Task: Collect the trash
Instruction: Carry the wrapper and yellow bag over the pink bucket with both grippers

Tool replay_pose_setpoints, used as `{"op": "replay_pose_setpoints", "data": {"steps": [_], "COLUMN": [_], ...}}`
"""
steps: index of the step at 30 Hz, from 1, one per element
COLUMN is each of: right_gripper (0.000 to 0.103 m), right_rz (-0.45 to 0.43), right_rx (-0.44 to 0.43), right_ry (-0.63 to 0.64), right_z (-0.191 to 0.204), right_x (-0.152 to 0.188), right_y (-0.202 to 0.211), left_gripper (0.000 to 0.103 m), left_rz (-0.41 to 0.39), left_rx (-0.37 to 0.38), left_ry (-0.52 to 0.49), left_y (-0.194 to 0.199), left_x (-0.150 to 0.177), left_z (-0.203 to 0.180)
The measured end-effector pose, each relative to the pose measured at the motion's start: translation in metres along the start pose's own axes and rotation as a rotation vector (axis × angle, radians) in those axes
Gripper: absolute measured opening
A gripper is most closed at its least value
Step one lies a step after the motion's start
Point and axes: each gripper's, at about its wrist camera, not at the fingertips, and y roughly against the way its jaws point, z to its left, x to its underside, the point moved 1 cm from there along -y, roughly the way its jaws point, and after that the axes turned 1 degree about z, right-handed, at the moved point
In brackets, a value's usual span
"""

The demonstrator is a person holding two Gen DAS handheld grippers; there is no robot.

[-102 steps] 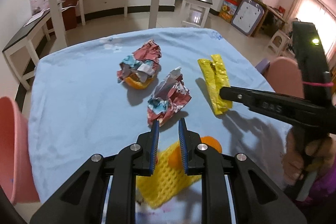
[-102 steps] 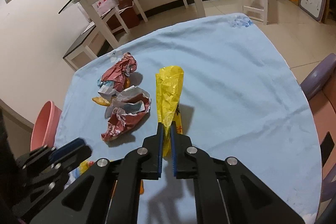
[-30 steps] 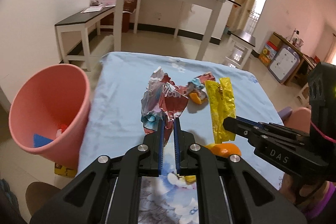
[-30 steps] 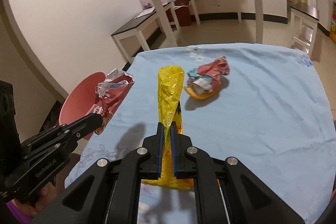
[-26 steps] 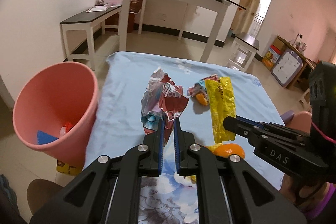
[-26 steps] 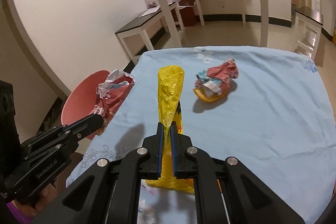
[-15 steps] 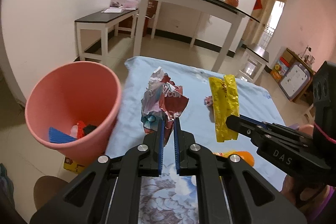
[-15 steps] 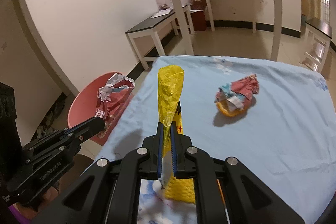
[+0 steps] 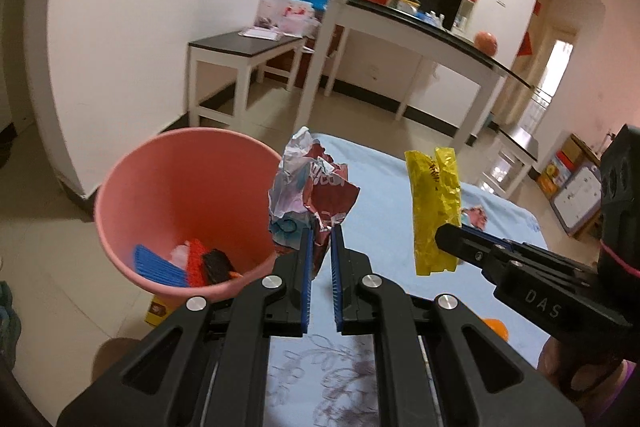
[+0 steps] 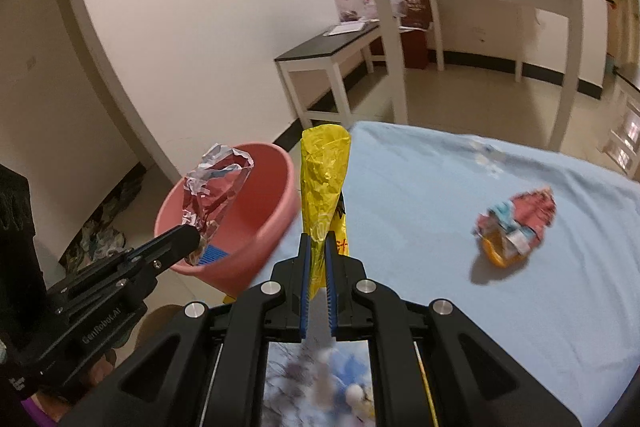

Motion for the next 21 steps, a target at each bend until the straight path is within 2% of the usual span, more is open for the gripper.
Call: {"op": "replay_pose_setpoints", "data": {"steps": [10, 21], "right_gripper": [0.006, 0.006], "right_rz": [0.016, 0.077], "right_rx": [-0.065, -0.092], "right_ry": [0.086, 0.121], "right_z": [0.047, 0.081], "right_x": [-0.020, -0.019], "right_y": [-0.031, -0.080], "left_gripper": [0.008, 0.008], "left_rz": [-0.074, -0.051], "left_rx": [-0.105, -0.150], "left_ry": [0.053, 0.138], "left_y": [0.012, 0.004], "left_x": [-0.012, -0.010], "left_z": [0.040, 0.086]}}
